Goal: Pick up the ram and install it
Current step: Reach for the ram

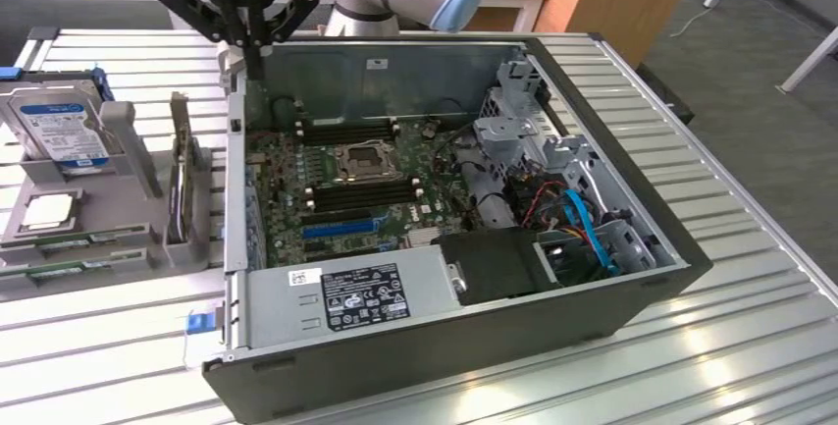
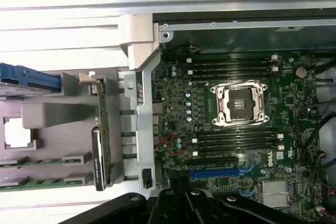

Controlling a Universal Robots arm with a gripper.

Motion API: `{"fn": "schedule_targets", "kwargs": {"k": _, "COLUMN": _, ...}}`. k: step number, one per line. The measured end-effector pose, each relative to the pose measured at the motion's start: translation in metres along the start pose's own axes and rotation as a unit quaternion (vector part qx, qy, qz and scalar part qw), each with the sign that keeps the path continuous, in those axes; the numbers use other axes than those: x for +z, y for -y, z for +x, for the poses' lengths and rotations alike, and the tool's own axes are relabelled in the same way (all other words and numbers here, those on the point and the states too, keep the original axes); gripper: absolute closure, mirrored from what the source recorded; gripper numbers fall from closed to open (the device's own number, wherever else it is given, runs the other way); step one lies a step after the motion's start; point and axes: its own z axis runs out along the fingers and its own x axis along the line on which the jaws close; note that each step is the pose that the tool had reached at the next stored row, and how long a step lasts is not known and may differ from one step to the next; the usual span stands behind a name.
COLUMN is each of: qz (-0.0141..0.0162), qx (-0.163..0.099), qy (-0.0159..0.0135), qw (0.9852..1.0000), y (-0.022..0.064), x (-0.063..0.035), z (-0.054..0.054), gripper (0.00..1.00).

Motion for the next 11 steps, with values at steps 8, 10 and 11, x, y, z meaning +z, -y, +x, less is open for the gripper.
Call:
{"fn": "schedule_targets", "kwargs": {"k": 8, "qz": 0.0000, "qx": 0.000, "qy": 0.0000, "qw": 1.0000, "y": 0.0007, "x": -0.0002, "z": 0.009, "gripper": 0.90}}
{"fn": "schedule_targets", "kwargs": {"k": 10, "qz": 0.0000, "qx": 0.000, "qy": 0.0000, "qw": 1.0000, "y": 0.0009, "x": -0.0002, "z": 0.012, "gripper": 0.90}}
{"fn": "schedule_targets", "kwargs": {"k": 11, "qz": 0.0000, "qx": 0.000, "qy": 0.0000, "qw": 1.0000, "y": 0.0010, "x": -0.0002, "z": 0.013, "gripper": 0.90}}
